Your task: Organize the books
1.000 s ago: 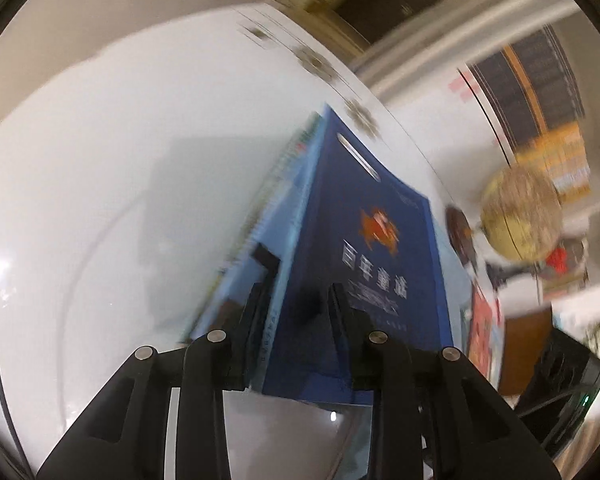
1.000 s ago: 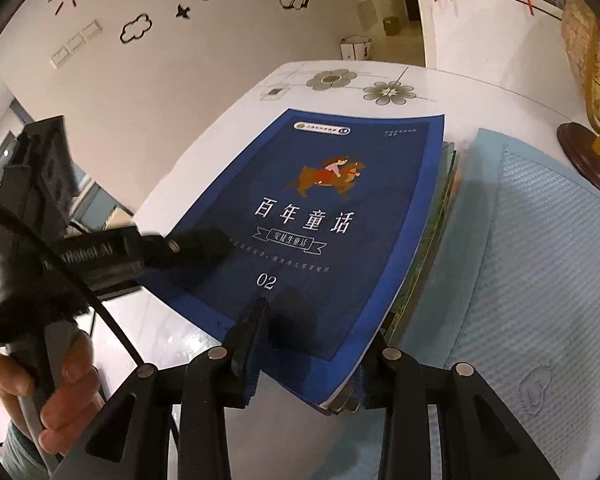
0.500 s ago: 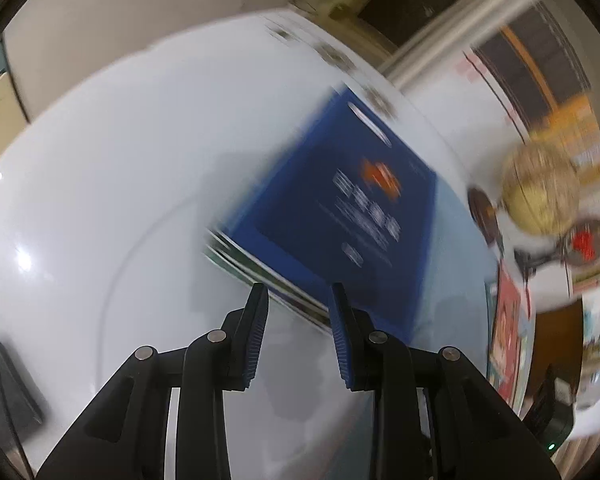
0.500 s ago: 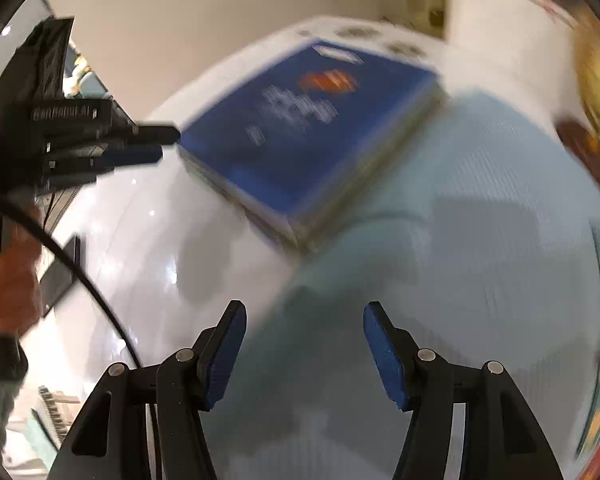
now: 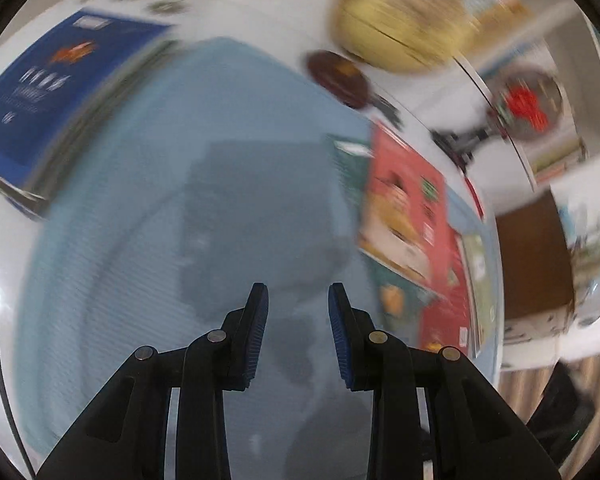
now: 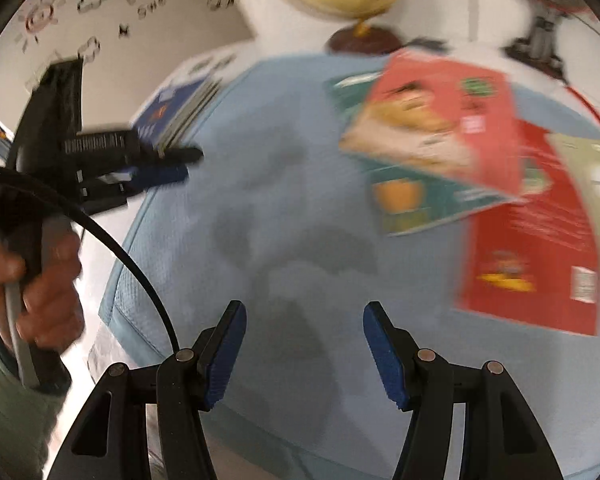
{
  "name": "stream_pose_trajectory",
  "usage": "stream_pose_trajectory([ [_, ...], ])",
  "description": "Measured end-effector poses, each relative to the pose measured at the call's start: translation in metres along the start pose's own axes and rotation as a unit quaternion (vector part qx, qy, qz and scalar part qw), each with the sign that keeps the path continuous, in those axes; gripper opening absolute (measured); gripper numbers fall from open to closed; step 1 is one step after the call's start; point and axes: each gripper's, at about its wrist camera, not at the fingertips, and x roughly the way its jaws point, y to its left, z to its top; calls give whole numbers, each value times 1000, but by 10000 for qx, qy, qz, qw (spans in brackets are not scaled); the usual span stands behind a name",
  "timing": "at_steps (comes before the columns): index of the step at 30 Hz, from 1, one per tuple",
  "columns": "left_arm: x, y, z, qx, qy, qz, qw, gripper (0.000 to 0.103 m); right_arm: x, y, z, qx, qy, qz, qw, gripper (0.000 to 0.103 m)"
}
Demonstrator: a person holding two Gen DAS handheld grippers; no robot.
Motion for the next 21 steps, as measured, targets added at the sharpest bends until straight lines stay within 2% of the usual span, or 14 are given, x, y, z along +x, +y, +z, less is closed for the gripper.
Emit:
stream_pose_trajectory([
  [4,13,-73,-43,-43,-102,126,9999,30,-42,-75,-15,-14,0,24,10000,59],
  [8,63,-129,-83,-277,420,-138,9986,29,-83,-167,-42,323,34,-253,9992,59],
  [9,75,-145,-91,-237,581,-152,9979,29,-94,-196,-50,482,22,-465,9978,59],
  [13,90,-191,-116,-119,705,-390,9967,30,-121,-275,-66,1078,-47,-775,9911,59],
  [16,104,-210,-135,-139,864,-584,9945,30,-123,-318,-63,1341,98,-797,9877,59],
  [18,114,-223,-149,-45,995,-643,9929,29,-126,-331,-54,1288,49,-850,9880,59],
  [21,128,-245,-162,292,1012,-464,9934,29,-131,-340,-31,1026,-216,-1030,9891,59],
])
